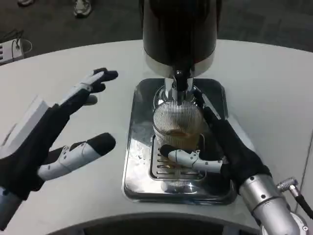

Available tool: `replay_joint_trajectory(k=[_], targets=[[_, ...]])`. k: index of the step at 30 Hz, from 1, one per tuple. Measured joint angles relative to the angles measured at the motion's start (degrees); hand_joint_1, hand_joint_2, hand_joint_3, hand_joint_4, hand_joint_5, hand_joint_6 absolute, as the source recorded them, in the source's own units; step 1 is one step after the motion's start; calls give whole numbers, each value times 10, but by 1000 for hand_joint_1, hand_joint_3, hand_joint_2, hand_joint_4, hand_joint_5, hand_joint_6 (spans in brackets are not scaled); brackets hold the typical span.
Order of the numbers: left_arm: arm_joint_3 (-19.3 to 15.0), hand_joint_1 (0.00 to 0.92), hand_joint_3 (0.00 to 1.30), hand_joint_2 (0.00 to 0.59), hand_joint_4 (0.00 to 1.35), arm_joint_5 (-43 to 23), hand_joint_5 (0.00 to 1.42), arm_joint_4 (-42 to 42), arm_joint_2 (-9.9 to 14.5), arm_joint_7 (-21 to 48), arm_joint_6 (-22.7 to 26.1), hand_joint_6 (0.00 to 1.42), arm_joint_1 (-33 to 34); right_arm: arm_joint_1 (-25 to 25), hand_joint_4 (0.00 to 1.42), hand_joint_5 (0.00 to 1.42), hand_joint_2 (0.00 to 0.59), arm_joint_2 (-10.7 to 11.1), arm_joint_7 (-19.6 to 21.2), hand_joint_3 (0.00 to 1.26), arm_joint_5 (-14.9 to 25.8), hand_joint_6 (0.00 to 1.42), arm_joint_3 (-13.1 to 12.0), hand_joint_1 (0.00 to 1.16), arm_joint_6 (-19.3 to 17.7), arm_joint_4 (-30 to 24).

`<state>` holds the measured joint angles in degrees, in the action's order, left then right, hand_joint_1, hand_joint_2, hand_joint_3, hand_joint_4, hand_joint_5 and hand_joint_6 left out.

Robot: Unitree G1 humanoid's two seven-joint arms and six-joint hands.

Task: Grasp the cup under the faucet to collect the drink, then remove the cup.

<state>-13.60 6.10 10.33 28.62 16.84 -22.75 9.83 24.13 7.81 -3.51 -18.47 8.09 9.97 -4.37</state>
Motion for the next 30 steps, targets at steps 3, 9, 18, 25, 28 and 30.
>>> replay_joint_trajectory(k=[3,9,18,25,28,30], targets=[[-12,0,160,27,42,13,111,6,7,0,5,207,-23,4,0,0,197,-3,4,0,0,0,1,803,-2,7],[-14,0,160,28,35,36,110,15,19,-1,21,207,-60,15,0,0,197,-6,7,0,0,0,1,803,-10,25],[-12,0,160,29,32,54,109,20,26,0,36,207,-96,24,0,0,197,-16,32,0,-2,0,4,803,-17,51],[-12,0,160,29,32,55,109,32,29,0,50,207,-117,28,0,0,197,-27,51,0,-2,0,6,803,-20,70],[-12,0,155,29,32,55,109,34,30,0,55,207,-121,31,0,0,197,-30,58,0,-3,0,9,803,-20,74],[-11,0,154,29,32,55,106,37,30,0,58,206,-123,35,0,0,197,-34,65,0,-4,0,12,803,-20,80]])
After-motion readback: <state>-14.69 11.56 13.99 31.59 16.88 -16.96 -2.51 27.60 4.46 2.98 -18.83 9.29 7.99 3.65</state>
